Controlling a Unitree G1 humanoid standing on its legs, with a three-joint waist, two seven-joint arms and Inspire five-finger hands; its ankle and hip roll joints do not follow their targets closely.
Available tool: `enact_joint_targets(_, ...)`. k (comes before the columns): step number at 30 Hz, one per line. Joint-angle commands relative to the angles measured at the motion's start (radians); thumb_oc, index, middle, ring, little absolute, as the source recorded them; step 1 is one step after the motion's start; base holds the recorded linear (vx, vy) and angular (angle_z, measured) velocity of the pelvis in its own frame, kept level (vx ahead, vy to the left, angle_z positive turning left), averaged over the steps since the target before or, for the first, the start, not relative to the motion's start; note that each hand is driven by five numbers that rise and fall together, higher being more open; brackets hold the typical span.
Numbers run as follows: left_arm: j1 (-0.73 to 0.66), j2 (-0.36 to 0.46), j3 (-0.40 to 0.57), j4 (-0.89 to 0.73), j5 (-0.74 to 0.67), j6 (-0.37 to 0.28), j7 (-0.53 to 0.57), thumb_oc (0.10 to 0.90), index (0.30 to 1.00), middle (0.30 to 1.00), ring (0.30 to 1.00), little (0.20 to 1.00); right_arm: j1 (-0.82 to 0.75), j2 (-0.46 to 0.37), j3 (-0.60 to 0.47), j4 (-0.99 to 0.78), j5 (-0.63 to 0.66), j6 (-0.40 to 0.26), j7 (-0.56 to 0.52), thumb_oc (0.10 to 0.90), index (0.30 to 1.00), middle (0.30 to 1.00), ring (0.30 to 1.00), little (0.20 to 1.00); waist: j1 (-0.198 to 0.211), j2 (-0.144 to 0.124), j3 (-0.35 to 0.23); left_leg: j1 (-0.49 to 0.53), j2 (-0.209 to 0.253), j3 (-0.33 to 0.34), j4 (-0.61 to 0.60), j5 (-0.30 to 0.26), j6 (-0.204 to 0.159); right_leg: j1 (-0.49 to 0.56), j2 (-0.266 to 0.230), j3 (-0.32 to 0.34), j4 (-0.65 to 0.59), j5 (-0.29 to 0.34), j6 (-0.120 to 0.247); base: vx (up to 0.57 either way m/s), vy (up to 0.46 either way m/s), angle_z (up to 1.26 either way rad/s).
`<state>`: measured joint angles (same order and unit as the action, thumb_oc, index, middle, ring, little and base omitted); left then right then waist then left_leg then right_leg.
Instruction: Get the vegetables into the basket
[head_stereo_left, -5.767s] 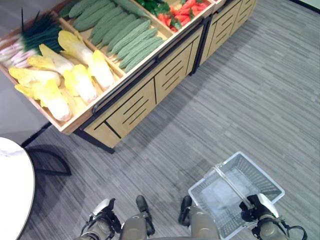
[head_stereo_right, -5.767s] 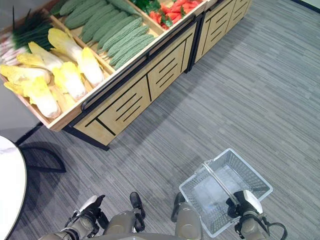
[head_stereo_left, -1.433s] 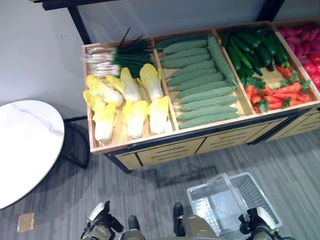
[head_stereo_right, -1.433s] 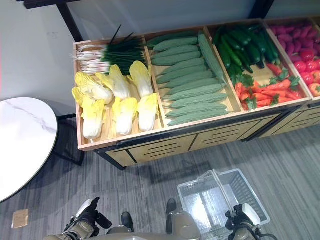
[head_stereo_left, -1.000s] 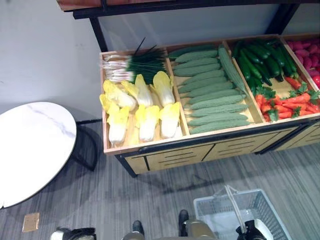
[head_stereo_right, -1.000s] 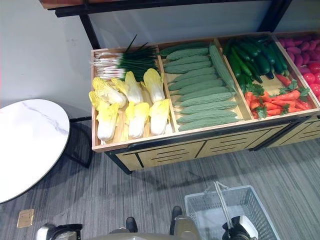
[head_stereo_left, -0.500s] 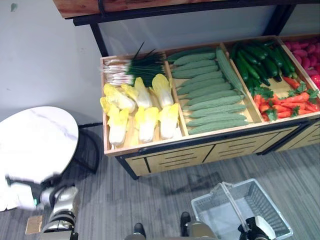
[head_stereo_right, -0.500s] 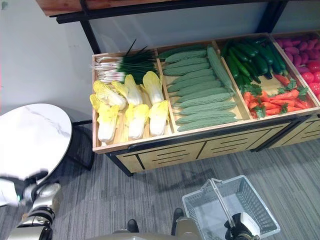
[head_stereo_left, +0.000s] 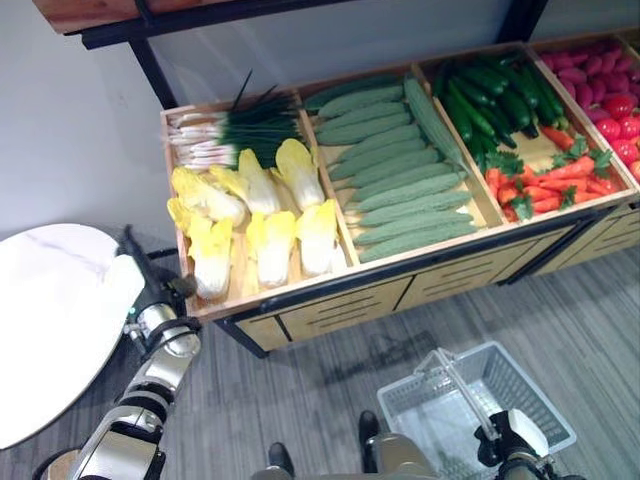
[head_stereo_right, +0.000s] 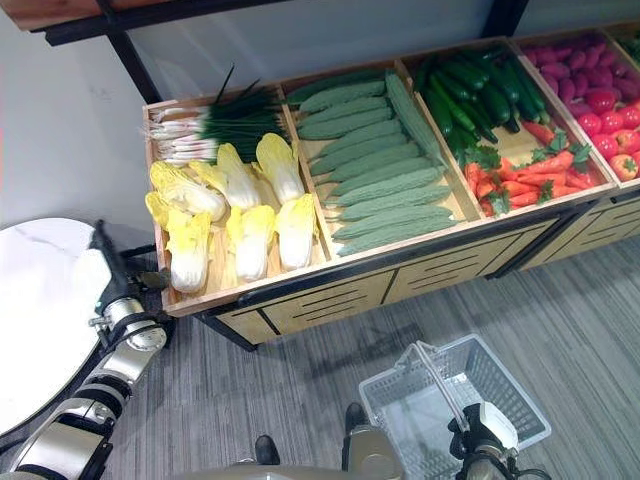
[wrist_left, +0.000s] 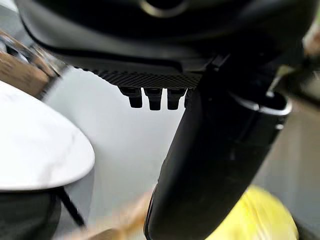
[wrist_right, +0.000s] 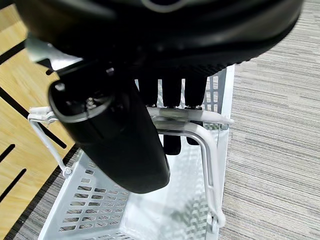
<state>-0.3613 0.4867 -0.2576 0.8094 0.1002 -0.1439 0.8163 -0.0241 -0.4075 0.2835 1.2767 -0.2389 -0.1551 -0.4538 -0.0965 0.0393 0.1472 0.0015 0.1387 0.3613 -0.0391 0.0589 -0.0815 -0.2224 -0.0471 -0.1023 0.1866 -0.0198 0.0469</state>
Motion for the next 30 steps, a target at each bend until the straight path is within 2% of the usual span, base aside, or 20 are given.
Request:
enact_joint_targets(1, -0.118, 0.060, 0.040, -0.041, 0.040, -0.053, -0.001, 0.900, 1.000, 1.000, 1.000, 1.000, -0.027, -0.031, 0.018, -0.002, -0.015, -0.015, -0.031, 0.400, 0.300, 0.300, 0.300, 0.300, 0.002, -0.064, -0.026, 0.052, 0.005, -0.030, -0.048, 0.015, -0.060, 0.099, -0.064, 0.085, -0.216, 0.147, 0.099, -0.01, -0.002, -0.05)
enact_joint_targets(9, -0.164, 0.015, -0.001, -0.054, 0.057, -0.034, -0.018, 0.900, 1.000, 1.000, 1.000, 1.000, -0.045, -0.023, 0.029, 0.004, -0.011, -0.012, -0.030, 0.400, 0.300, 0.300, 0.300, 0.300, -0.005, -0.066, -0.019, 0.036, 0.013, -0.016, -0.048, 0.016, -0.057, 0.072, -0.053, 0.102, -0.215, 0.156, 0.098, 0.00, -0.003, -0.03)
enact_joint_targets(15, -0.169, -0.029, 0.017, -0.014, 0.036, -0.011, -0.012, 0.900, 1.000, 1.000, 1.000, 1.000, -0.045, -0.015, 0.033, 0.015, -0.016, -0.006, -0.031, 0.400, 0.300, 0.300, 0.300, 0.300, -0.006, -0.075, -0.016, 0.037, 0.017, -0.009, -0.048, 0.013, -0.056, 0.067, -0.049, 0.105, -0.215, 0.158, 0.097, 0.00, -0.009, -0.07)
enact_joint_targets(19, -0.165, -0.062, 0.041, 0.010, -0.018, -0.012, -0.015, 0.900, 1.000, 1.000, 1.000, 1.000, -0.045, -0.009, 0.038, 0.015, -0.019, 0.000, -0.033, 0.400, 0.300, 0.300, 0.300, 0.300, -0.006, -0.077, -0.014, 0.036, 0.018, -0.008, -0.048, 0.013, -0.056, 0.066, -0.048, 0.104, -0.214, 0.158, 0.095, 0.00, 0.000, 0.00)
enact_joint_targets(20, -0.163, -0.098, 0.068, 0.020, -0.079, -0.013, -0.013, 0.900, 1.000, 1.000, 1.000, 1.000, -0.049, -0.005, 0.039, 0.024, -0.023, 0.010, -0.034, 0.400, 0.300, 0.300, 0.300, 0.300, -0.005, -0.079, -0.012, 0.039, 0.018, -0.006, -0.048, 0.011, -0.056, 0.067, -0.047, 0.105, -0.214, 0.157, 0.093, 0.01, -0.006, -0.04)
enact_joint_targets(24, -0.156, -0.138, 0.113, 0.038, -0.154, -0.008, -0.002, 0.900, 1.000, 1.000, 1.000, 1.000, -0.051, -0.004, 0.042, 0.020, -0.032, 0.019, -0.035, 0.400, 0.300, 0.300, 0.300, 0.300, -0.004, -0.079, -0.009, 0.043, 0.018, -0.004, -0.048, 0.009, -0.055, 0.066, -0.045, 0.107, -0.212, 0.157, 0.091, 0.00, -0.001, -0.02)
enact_joint_targets(25, -0.156, -0.145, 0.121, 0.041, -0.168, -0.007, 0.004, 0.743, 0.780, 0.780, 0.780, 0.780, -0.053, -0.004, 0.043, 0.021, -0.034, 0.021, -0.035, 0.400, 0.300, 0.300, 0.300, 0.300, -0.003, -0.079, -0.009, 0.044, 0.018, -0.004, -0.048, 0.009, -0.055, 0.067, -0.046, 0.107, -0.212, 0.157, 0.091, 0.00, 0.000, 0.00)
enact_joint_targets(27, -0.159, -0.157, 0.136, 0.053, -0.192, -0.005, 0.008, 0.465, 0.391, 0.391, 0.391, 0.391, -0.057, -0.005, 0.044, 0.022, -0.033, 0.025, -0.034, 0.400, 0.300, 0.300, 0.300, 0.300, -0.003, -0.079, -0.007, 0.045, 0.017, -0.004, -0.048, 0.008, -0.055, 0.068, -0.046, 0.107, -0.212, 0.156, 0.091, 0.00, 0.000, 0.00)
enact_joint_targets(28, -0.159, -0.163, 0.138, 0.063, -0.203, 0.000, 0.005, 0.400, 0.300, 0.300, 0.300, 0.300, -0.058, -0.003, 0.046, 0.021, -0.032, 0.027, -0.031, 0.400, 0.300, 0.300, 0.300, 0.300, -0.003, -0.078, -0.006, 0.046, 0.017, -0.003, -0.048, 0.008, -0.055, 0.068, -0.045, 0.106, -0.212, 0.157, 0.090, 0.00, 0.000, 0.00)
enact_joint_targets(30, -0.158, -0.163, 0.132, 0.061, -0.201, 0.006, -0.007, 0.400, 0.300, 0.300, 0.300, 0.300, -0.058, -0.004, 0.046, 0.019, -0.033, 0.029, -0.029, 0.400, 0.300, 0.300, 0.300, 0.300, -0.003, -0.076, -0.004, 0.047, 0.017, -0.004, -0.048, 0.008, -0.055, 0.070, -0.045, 0.106, -0.211, 0.156, 0.090, 0.00, 0.000, 0.00)
